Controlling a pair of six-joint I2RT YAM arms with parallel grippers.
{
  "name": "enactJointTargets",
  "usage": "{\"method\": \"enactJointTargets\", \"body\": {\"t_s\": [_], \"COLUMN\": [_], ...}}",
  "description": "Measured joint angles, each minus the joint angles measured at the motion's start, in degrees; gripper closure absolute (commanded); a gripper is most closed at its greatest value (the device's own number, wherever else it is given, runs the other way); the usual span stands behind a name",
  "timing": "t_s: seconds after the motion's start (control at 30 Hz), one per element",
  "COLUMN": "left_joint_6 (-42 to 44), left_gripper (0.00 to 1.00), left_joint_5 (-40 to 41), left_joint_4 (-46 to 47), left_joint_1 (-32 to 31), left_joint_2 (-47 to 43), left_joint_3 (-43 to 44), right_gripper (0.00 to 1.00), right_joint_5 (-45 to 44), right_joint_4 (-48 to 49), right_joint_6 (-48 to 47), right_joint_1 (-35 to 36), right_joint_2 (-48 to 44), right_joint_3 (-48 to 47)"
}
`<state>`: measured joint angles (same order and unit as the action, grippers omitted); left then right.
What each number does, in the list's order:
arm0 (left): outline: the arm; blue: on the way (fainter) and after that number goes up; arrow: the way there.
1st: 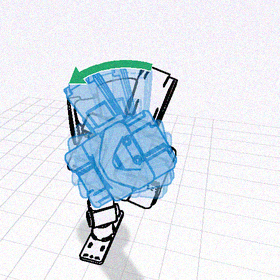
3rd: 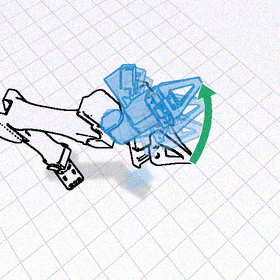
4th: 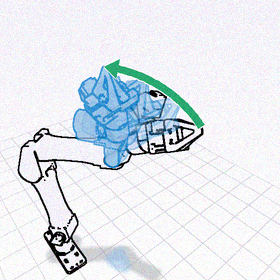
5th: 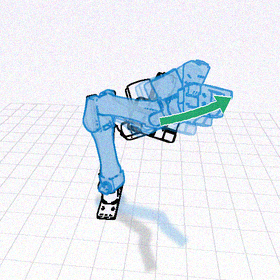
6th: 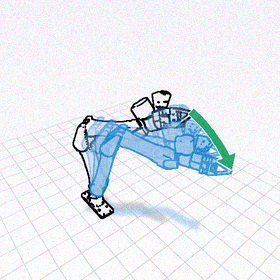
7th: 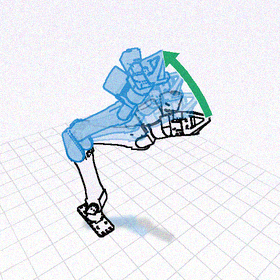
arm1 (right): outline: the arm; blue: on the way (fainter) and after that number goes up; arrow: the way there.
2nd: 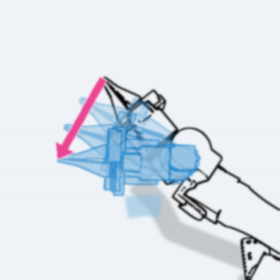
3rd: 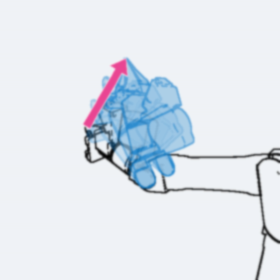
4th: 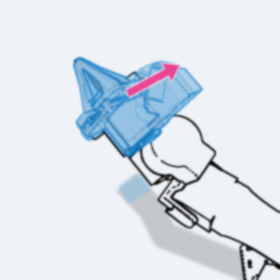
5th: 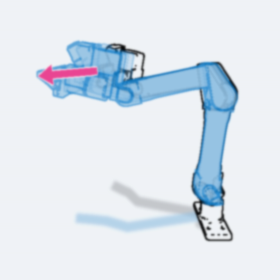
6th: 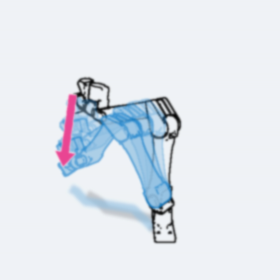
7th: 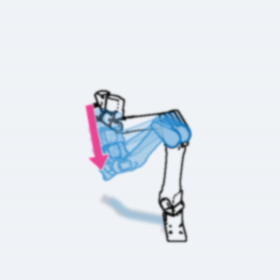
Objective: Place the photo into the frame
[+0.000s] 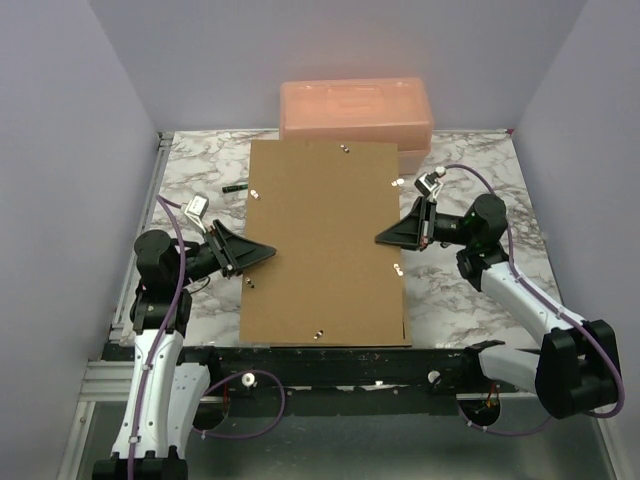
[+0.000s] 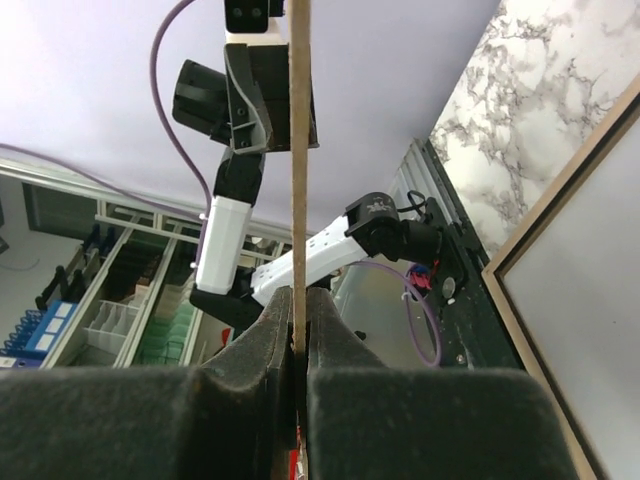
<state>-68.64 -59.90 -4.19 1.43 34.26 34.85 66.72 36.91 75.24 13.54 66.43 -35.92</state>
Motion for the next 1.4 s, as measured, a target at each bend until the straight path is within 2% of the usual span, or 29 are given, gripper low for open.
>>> {"method": "enactJointTargets", "body": {"t_s": [0.2,0.33,0.53,0.67,0.9,1.07,1.2,1.4], "left_joint_6": [4.46,8.15,17.64,25.66,33.68,36.74,38.05,37.79], "left_gripper": [0.17,0.02,0.02,0.01,0.01,0.09,0.21,0.32], "left_joint_5": [0.28,1.2,7.52,15.28,27.36,32.96,35.78,35.45], "left_joint_4": [-4.37,-7.08,-18.64,-27.36,-37.35,-40.61,-41.88,-39.04], "left_joint_1": [-0.07,-0.07,-0.07,-0.07,-0.07,-0.07,-0.07,-0.07], "left_joint_2": [0.94,1.05,2.73,4.35,5.05,4.31,4.31,7.23], "left_joint_3": [0.04,0.48,6.64,12.02,15.65,16.35,15.78,7.34], "right_gripper": [0.99,0.99,0.99,1.0,1.0,0.99,1.0,1.0], "right_joint_5": [-0.02,-0.02,-0.02,-0.02,-0.02,0.07,0.63,2.21], "right_joint_4": [-0.26,-0.59,-1.01,-1.22,-5.81,-7.45,-8.35,-10.14], "right_joint_6": [-1.38,-1.99,-2.69,-3.45,-7.98,-10.95,-12.76,-15.82], "right_joint_1": [0.35,0.39,0.39,0.39,0.33,-0.5,-2.32,-4.94], "right_joint_2": [1.36,1.64,1.81,1.9,3.98,7.19,9.6,11.13], "right_joint_3": [0.09,0.09,0.15,0.98,1.7,2.47,3.17,3.52]}}
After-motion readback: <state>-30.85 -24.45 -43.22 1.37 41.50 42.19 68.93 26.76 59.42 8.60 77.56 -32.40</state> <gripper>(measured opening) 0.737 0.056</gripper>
